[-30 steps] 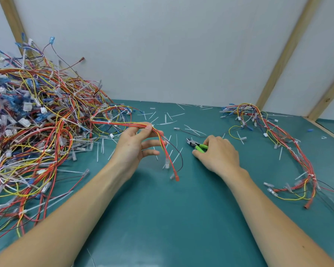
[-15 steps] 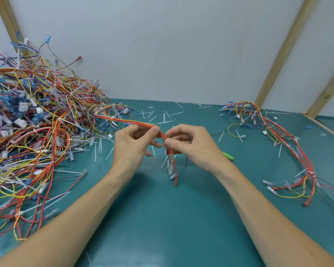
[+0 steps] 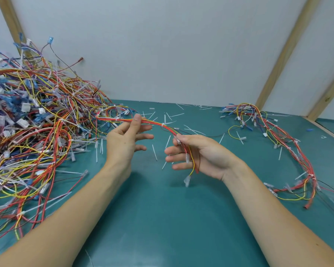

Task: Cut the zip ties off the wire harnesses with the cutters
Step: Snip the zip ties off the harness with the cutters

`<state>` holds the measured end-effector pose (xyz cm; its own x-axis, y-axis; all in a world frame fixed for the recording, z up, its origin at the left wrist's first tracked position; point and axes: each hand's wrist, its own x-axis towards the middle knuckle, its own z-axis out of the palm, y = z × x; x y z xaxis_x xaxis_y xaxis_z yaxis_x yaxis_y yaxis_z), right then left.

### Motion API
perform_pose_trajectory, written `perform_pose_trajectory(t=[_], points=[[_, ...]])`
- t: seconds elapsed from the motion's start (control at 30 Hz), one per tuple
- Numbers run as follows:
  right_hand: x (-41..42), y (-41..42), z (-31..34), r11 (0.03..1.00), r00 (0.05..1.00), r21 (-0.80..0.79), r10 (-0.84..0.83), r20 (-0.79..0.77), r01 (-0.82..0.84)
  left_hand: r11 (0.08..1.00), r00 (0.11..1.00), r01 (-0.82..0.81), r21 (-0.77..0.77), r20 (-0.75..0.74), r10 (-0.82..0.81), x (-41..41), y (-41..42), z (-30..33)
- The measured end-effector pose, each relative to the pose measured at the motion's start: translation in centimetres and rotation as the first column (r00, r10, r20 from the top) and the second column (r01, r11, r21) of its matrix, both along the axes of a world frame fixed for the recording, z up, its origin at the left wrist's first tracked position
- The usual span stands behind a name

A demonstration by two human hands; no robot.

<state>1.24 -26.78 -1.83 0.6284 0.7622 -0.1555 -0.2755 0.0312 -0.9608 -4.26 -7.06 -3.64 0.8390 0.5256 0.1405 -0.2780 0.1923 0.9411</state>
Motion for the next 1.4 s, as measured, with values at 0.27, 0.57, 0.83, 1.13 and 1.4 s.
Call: perform_pose_trajectory(t=[0.27, 0.57, 0.83, 1.13, 1.4], points=[[0.3, -1.1, 0.0, 0.995, 0.995, -0.035, 0.092, 0.030, -0.091, 0.983, 0.999, -0.031, -0.182, 0.008, 0.033, 0.0, 0.8, 0.1], [1.0, -1.3, 0.0, 0.999, 0.985, -0.042, -0.001, 0.172, 0.009, 0.997, 0.997, 0.040, 0.073, 0.061, -0.044, 0.2, 0.2, -0.1], [1.0, -1.0, -0.1, 0.995, 0.979, -0.094, 0.012, 0.202, 0.008, 0.971, 0.992, 0.110, 0.211, 0.036, -0.120, 0.0, -0.7, -0.6], [1.9, -4.0, 0.4, 0.937, 0.953, -0.261, 0.271, 0.134, -0.230, 0.994, 0.994, 0.108, 0.007, -0.017, -0.108, 0.1, 0.0, -0.6], [1.2, -1.4, 0.3, 0.979, 0.963, -0.201, 0.015, 0.268, 0.041, 0.914, 0.980, 0.184, 0.360, 0.007, -0.200, -0.3, -1.0, -0.6]])
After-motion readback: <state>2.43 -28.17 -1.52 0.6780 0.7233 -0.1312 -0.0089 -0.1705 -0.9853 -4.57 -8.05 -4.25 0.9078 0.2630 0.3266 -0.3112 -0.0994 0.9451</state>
